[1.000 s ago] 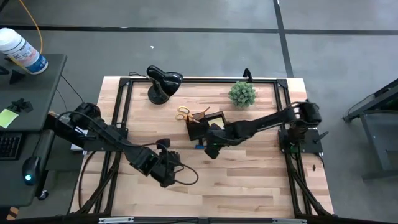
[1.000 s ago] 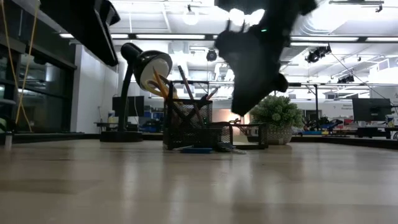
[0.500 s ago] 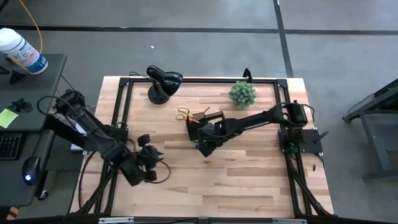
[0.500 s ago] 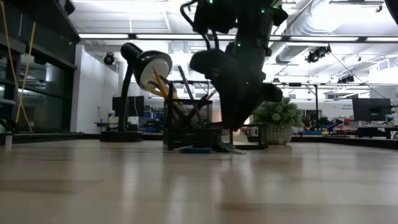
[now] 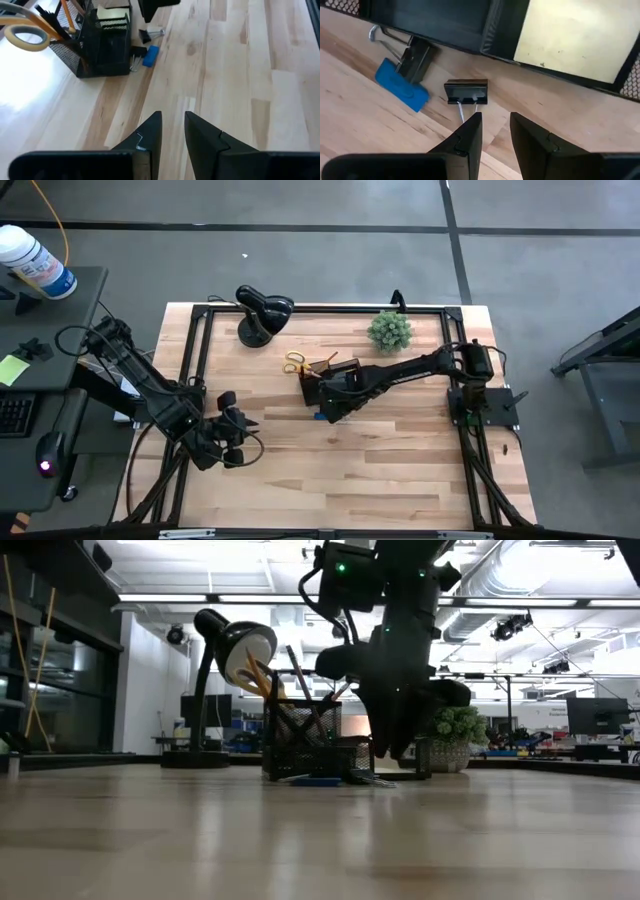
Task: Pick and place office supplies into organizer
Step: Put the right black binder clip into the black desk organizer
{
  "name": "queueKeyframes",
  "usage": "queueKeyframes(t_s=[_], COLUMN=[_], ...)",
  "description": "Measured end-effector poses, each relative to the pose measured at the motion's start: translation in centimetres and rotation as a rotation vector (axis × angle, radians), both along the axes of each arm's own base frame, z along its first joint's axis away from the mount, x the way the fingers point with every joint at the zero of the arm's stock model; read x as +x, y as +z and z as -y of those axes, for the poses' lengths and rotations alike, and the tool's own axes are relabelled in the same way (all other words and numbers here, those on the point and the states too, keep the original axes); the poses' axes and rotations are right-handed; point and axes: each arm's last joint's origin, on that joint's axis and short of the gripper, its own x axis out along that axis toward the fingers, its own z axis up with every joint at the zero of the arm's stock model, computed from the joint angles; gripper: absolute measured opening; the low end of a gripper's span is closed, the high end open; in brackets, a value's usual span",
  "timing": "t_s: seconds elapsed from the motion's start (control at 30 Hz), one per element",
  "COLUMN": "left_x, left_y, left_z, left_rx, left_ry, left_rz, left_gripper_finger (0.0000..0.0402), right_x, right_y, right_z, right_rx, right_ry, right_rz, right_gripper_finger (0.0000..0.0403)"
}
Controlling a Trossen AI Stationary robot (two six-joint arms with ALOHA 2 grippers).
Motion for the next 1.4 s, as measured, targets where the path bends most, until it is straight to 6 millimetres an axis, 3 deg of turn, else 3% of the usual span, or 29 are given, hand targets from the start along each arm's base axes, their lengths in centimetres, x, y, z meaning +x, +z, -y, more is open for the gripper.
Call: queueKeyframes(t_s=[0.4,1.4], left_x=[0.0,0.0], left_y=[0.0,0.0], left_z=[-0.1,-0.1], left_rx=[0.023,0.043], left_ry=[-0.005,0.007], left_rz=[-0.004,0.009], left_gripper_finger=[0.0072,0.0072], right_x=[0.8,0.8], right_y=[-2.1,-2.2], right_z=[-0.7,-1.1], right_rx=[0.052,-0.035], right_ry=[-0.017,0.03], right_rz=[-0.016,-0.004], right_gripper_finger=[0.0098,0.0098])
